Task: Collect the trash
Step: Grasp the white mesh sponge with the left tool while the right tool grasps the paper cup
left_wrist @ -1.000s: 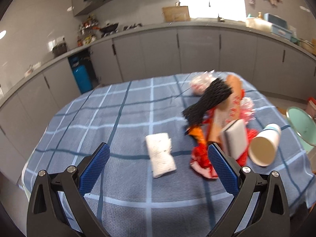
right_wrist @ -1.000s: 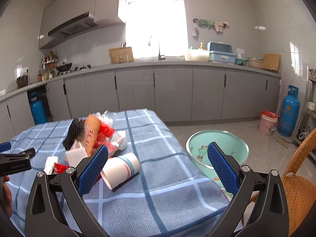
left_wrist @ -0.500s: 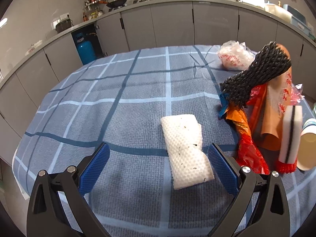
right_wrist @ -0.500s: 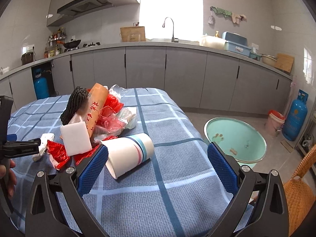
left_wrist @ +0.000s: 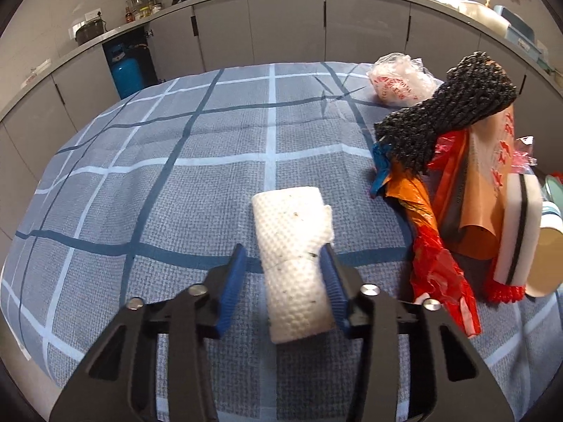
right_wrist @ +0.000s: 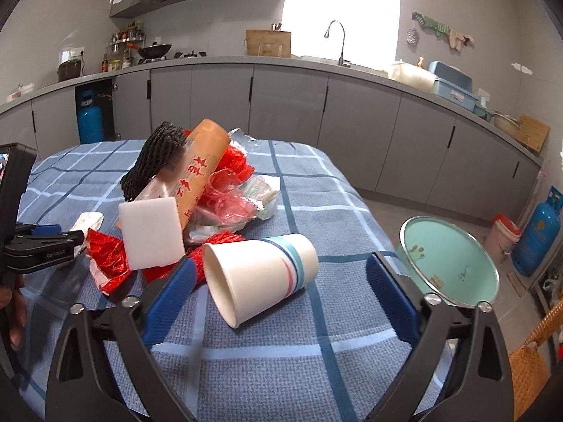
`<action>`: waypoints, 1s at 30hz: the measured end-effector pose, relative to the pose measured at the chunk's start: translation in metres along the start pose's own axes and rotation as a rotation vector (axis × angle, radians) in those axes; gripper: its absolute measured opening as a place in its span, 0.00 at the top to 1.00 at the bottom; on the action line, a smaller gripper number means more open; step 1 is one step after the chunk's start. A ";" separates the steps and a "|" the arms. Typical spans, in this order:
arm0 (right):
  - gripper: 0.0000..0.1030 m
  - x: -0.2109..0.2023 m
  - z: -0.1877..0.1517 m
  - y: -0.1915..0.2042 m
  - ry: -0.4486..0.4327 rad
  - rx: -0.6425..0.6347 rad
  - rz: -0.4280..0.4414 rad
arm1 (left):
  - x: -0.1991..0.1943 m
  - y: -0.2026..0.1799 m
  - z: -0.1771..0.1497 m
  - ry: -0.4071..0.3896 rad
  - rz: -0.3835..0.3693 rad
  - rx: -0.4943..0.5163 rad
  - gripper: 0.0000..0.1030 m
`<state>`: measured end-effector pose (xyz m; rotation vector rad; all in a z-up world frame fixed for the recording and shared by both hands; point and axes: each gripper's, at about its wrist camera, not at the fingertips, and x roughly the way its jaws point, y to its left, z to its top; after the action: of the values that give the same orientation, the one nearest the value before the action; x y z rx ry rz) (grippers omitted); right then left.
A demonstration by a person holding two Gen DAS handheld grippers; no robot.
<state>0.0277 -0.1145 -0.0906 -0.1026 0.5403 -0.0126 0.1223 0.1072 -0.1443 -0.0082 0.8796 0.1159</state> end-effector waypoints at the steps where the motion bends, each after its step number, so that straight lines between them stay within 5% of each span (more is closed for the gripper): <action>1: 0.24 0.002 0.000 0.002 0.010 -0.005 0.011 | -0.001 0.000 0.000 -0.001 -0.012 0.001 0.71; 5: 0.45 0.012 -0.004 0.004 0.057 -0.019 0.045 | -0.006 -0.003 -0.002 -0.010 -0.036 0.009 0.81; 10: 0.86 0.018 -0.010 0.004 0.097 -0.007 0.101 | -0.014 -0.001 -0.002 -0.025 -0.046 0.009 0.84; 15: 0.95 0.013 -0.011 -0.005 0.088 0.022 0.109 | -0.030 -0.002 0.000 -0.069 -0.034 0.019 0.84; 30: 0.96 -0.012 -0.001 -0.039 0.025 0.110 0.108 | -0.092 -0.040 0.022 -0.219 -0.086 0.107 0.84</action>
<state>0.0176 -0.1527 -0.0811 0.0345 0.5681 0.0622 0.0855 0.0601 -0.0611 0.0651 0.6648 -0.0109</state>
